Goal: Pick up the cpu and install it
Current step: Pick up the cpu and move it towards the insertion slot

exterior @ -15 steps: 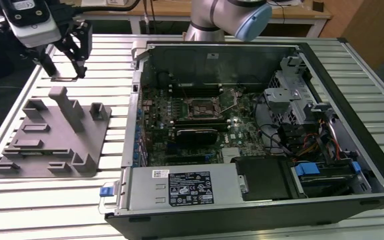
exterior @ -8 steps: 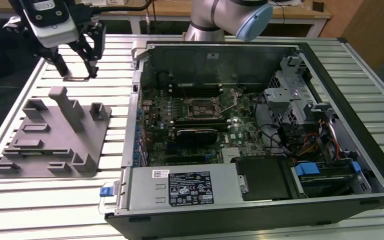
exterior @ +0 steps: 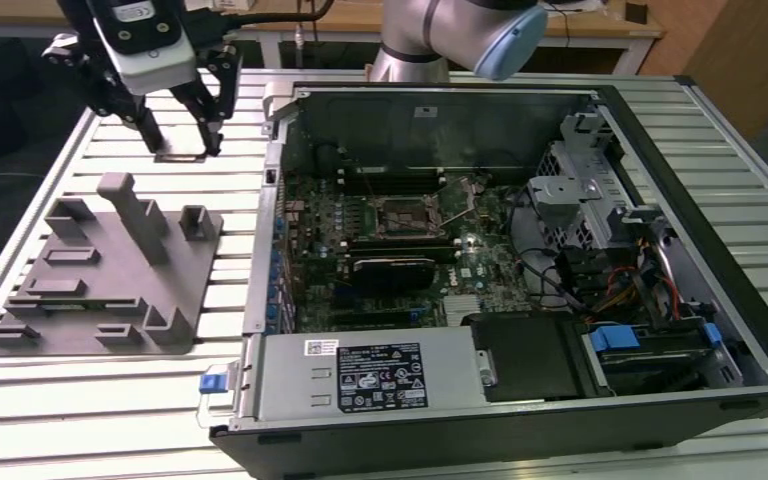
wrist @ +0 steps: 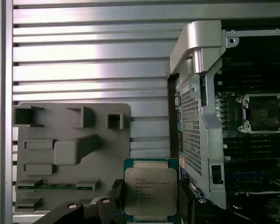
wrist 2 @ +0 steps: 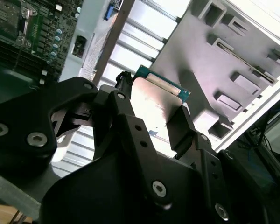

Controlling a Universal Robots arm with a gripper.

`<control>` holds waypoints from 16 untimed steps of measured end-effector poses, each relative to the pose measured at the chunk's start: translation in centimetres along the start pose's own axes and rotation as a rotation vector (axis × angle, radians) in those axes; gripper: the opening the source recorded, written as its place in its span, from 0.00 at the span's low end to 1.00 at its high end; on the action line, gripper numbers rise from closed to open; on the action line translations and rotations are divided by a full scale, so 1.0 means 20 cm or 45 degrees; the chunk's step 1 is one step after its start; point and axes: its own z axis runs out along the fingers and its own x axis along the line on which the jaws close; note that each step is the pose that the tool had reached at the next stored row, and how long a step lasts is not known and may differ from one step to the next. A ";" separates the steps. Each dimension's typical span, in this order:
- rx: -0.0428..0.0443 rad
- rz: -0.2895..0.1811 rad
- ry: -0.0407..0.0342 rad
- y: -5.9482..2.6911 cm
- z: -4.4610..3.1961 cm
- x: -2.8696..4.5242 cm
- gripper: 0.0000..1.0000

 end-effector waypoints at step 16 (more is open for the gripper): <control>0.000 0.000 0.0001 0.011 0.001 -0.235 0.54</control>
